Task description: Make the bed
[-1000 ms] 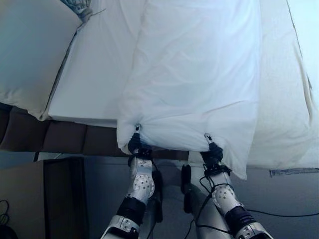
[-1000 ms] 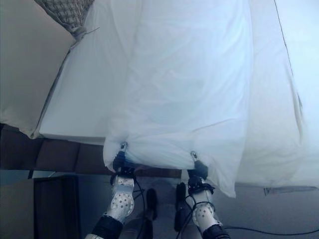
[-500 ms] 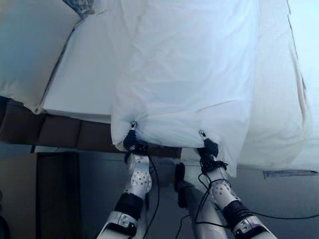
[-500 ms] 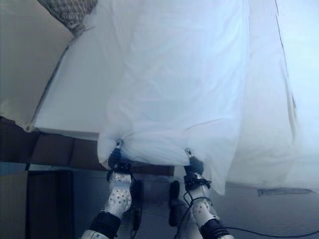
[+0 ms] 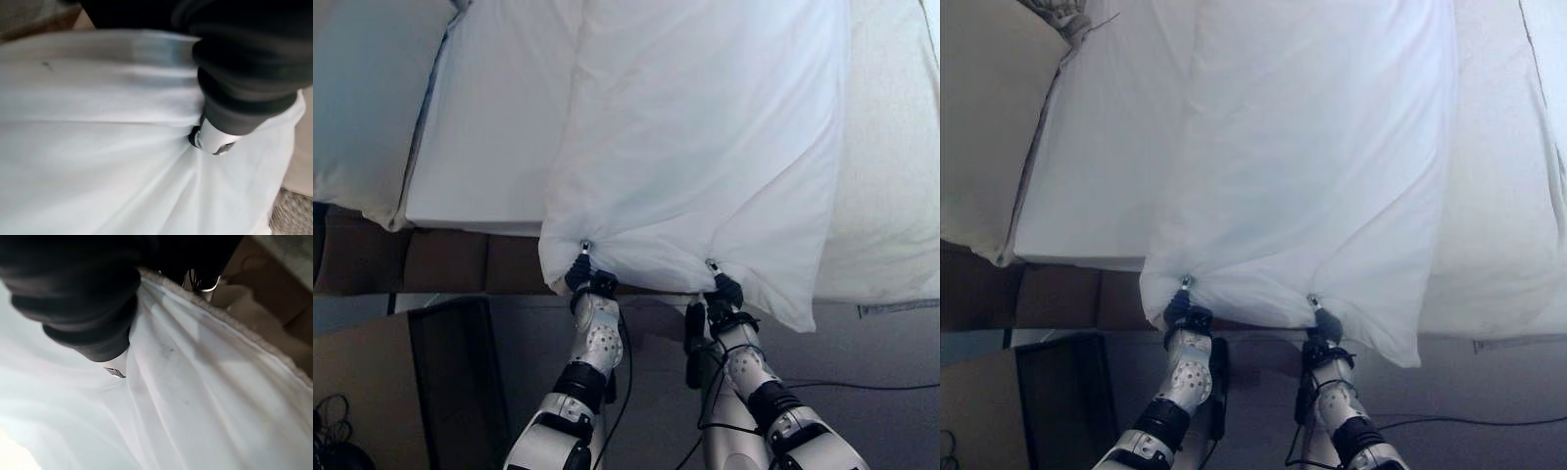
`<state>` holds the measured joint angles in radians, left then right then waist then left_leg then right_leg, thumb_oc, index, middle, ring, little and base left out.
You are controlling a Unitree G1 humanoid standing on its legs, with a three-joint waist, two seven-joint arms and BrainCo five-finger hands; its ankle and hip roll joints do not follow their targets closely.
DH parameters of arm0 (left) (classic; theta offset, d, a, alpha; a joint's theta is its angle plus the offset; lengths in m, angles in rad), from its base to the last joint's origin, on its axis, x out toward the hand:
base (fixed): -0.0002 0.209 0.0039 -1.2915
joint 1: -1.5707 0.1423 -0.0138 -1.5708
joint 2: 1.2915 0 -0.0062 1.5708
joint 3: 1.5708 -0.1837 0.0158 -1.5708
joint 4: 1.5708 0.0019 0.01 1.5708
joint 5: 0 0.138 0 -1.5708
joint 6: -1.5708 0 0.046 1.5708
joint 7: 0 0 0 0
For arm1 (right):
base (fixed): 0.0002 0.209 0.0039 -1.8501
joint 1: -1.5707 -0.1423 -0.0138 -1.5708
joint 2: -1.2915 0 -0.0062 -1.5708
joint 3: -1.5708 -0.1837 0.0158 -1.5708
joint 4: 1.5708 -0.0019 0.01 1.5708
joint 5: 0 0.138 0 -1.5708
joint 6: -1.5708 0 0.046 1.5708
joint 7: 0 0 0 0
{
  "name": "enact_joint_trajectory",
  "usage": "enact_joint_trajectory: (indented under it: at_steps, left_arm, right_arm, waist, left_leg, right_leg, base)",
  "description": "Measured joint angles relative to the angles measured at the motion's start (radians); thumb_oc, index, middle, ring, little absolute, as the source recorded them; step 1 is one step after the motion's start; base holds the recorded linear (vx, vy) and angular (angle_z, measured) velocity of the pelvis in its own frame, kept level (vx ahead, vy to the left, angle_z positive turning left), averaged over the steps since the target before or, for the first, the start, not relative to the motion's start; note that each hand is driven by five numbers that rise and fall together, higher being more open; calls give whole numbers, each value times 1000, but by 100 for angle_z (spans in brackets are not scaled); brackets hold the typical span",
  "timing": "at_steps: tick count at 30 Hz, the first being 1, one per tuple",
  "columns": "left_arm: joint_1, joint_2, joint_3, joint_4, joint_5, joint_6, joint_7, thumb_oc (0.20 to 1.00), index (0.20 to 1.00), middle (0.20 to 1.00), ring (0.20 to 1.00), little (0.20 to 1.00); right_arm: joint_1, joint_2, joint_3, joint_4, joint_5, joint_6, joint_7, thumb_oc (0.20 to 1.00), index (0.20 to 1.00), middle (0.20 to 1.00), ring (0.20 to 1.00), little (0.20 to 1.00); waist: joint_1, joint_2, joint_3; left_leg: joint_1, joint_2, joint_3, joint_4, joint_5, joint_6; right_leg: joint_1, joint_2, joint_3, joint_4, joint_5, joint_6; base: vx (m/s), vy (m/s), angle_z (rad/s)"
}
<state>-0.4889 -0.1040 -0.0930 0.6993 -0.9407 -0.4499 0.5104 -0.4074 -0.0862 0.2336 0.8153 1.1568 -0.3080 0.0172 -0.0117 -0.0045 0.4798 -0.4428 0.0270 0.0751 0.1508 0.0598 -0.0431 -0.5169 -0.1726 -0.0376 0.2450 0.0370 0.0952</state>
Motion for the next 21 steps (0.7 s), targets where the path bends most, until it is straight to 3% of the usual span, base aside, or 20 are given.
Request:
enact_joint_trajectory:
  at_steps: [5, 7, 14, 15, 16, 17, 21]
  left_arm:
    - [-42, -10, 36, 155, -25, 5, -7, 200, 200, 200, 200, 200]
    - [-89, -12, 67, 281, -30, 31, -11, 200, 200, 200, 200, 200]
    - [-111, -8, 102, 362, -36, 148, -19, 200, 200, 200, 200, 200]
    - [-111, -8, 103, 370, -36, 157, -19, 247, 247, 247, 247, 247]
    - [-111, -4, 103, 389, -39, 178, -26, 934, 934, 934, 934, 934]
    - [-110, -1, 105, 391, -52, 189, -31, 1000, 1000, 1000, 1000, 1000]
    - [-73, 28, 120, 450, -140, 230, -53, 1000, 1000, 1000, 1000, 1000]
  right_arm:
    - [-31, 0, -5, 125, -51, 41, -1, 200, 200, 200, 200, 200]
    - [-48, 10, -30, 201, -74, 61, -5, 200, 200, 200, 200, 200]
    - [-51, -1, -65, 280, -86, 139, -3, 200, 200, 200, 200, 200]
    - [-51, -3, -65, 287, -86, 144, -3, 263, 263, 263, 263, 263]
    - [-50, -5, -69, 303, -86, 161, -5, 1000, 1000, 1000, 1000, 1000]
    - [-50, -7, -71, 312, -86, 167, -6, 1000, 1000, 1000, 1000, 1000]
    - [-18, -10, -73, 349, -87, 186, -46, 1000, 1000, 1000, 1000, 1000]
  waist:
    - [-1, 0, 0]
    - [-3, 2, -2]
    - [-2, 25, -41]
    - [-2, 29, -48]
    - [-3, 34, -64]
    - [-2, 35, -69]
    - [-3, 38, -71]
  left_leg:
    - [31, 8, 2, -20, -3, 1]
    - [59, 14, 1, -31, -5, -3]
    - [67, 17, -7, -64, -1, -10]
    - [68, 18, -8, -67, 0, -11]
    - [69, 20, -11, -71, 0, -12]
    - [70, 21, -12, -72, 0, -12]
    - [90, 25, -20, -93, 5, -18]
  right_leg:
    - [39, 9, -6, -36, 4, 0]
    - [69, 14, -14, -50, 3, -2]
    - [82, 18, -29, -82, 3, -5]
    - [84, 19, -30, -87, 4, -5]
    - [89, 21, -35, -96, 5, -5]
    - [92, 22, -36, -99, 5, -6]
    - [111, 28, -43, -111, 5, -7]
  base:
    - [13, -2, -3]
    - [15, -6, -1]
    - [8, -23, 2]
    - [27, -73, 5]
    - [23, -42, 3]
    - [30, -55, 4]
    - [21, -29, 2]
